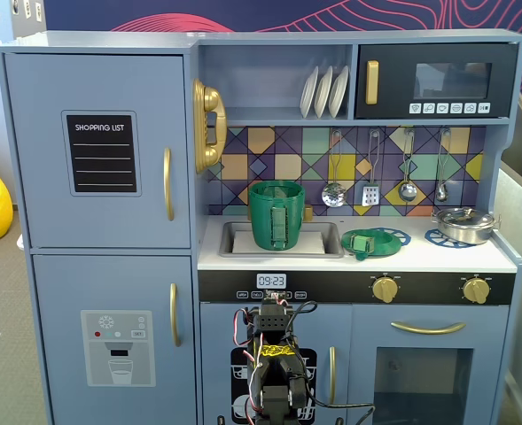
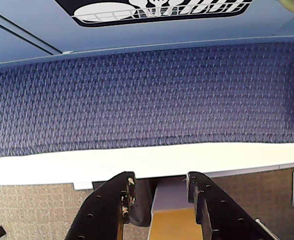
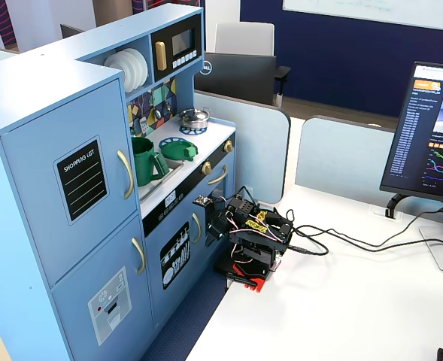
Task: Pick up the lid from the counter and put it on the green recipient
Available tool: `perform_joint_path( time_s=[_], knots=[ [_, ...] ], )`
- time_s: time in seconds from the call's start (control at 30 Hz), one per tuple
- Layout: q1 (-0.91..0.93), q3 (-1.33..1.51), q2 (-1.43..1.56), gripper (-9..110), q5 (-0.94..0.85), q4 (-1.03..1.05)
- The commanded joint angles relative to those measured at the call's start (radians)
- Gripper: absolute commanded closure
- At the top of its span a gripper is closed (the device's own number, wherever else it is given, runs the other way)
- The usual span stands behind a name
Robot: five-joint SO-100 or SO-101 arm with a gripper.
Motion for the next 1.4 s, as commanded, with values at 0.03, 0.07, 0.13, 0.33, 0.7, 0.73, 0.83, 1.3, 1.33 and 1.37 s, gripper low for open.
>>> perform_joint_path(
  time_s=[0.03,0.07,0.13,0.33,0.7,0.73,0.83,1.3,1.33,1.37],
  knots=[
    [0.132,0.018,-0.006,101,-0.014,0.176],
    [0.130,0.018,-0.006,101,-0.012,0.176],
    [0.126,0.018,-0.006,101,-0.012,0.176],
    [0.120,0.018,-0.006,101,-0.015,0.176],
    [0.410,-0.403,-0.265,101,-0.101,-0.229],
    [0.446,-0.465,-0.305,100,-0.103,-0.284],
    [0.555,-0.597,-0.396,88,-0.075,-0.479],
    [0.646,-0.572,-0.574,53,-0.044,-1.178],
    [0.646,-0.574,-0.597,54,-0.051,-1.200],
    [0.646,-0.580,-0.623,54,-0.052,-1.226]
  ],
)
